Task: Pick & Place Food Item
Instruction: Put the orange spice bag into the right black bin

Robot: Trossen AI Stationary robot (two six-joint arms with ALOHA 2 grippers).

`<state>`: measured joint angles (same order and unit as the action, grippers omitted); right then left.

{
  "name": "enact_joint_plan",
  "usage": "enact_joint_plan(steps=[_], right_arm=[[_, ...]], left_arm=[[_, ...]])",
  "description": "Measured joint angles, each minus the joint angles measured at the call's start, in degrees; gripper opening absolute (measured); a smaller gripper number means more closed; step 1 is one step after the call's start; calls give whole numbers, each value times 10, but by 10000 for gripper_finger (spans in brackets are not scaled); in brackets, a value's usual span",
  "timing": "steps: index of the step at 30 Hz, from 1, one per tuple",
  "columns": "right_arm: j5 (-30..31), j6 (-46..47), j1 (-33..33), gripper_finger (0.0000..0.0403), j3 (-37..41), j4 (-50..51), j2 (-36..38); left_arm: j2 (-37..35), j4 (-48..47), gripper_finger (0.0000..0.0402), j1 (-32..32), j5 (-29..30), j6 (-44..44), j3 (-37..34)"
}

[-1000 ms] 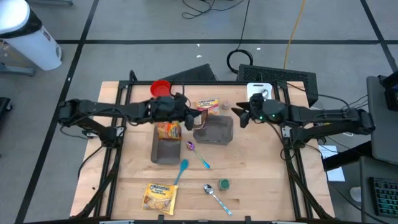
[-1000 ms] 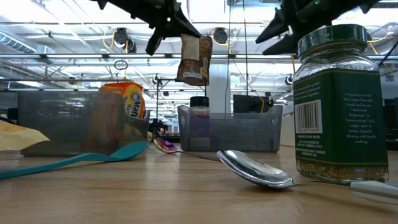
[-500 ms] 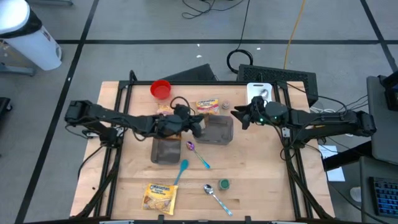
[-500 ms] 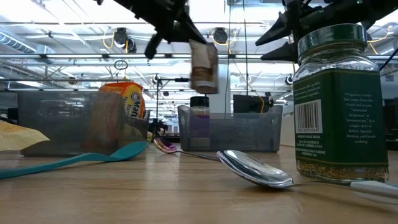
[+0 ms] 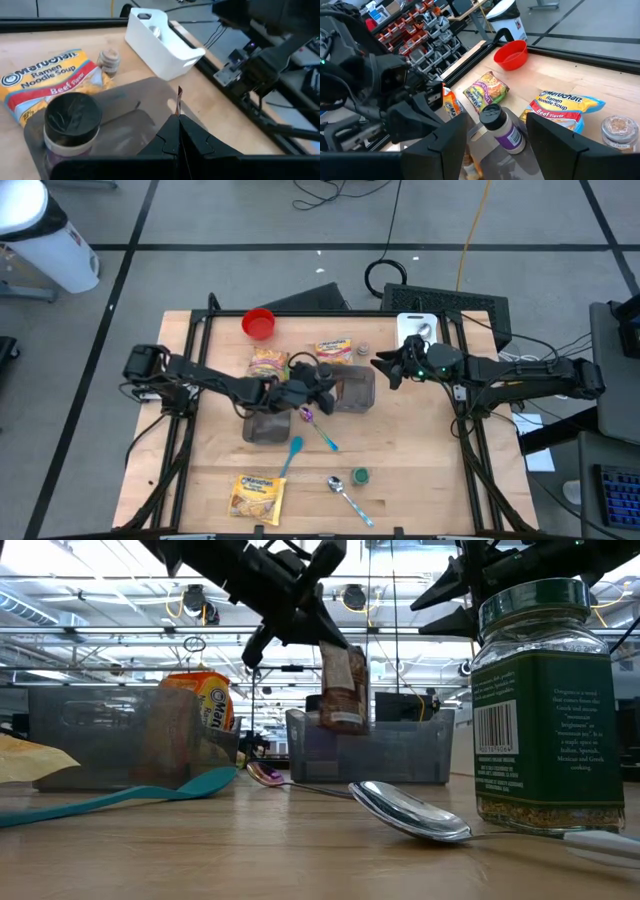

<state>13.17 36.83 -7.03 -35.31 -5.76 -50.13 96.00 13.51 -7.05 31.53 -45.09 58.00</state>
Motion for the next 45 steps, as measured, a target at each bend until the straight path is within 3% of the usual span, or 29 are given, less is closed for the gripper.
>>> enact_joint_plan(steps=[13, 28, 34, 45], right_arm=[[-5, 14, 0, 196, 0, 3, 0], [-5, 15, 0, 196, 0, 4, 0], [-1, 11, 0, 196, 0, 4, 0], [0, 9, 0, 196, -1, 4, -7]], left_arm=[[4, -32, 0, 3, 15, 30, 1], [5, -21, 0, 15, -31, 75, 0], [5, -90, 0, 9, -10, 65, 0], [11, -92, 0, 10, 3, 76, 0]])
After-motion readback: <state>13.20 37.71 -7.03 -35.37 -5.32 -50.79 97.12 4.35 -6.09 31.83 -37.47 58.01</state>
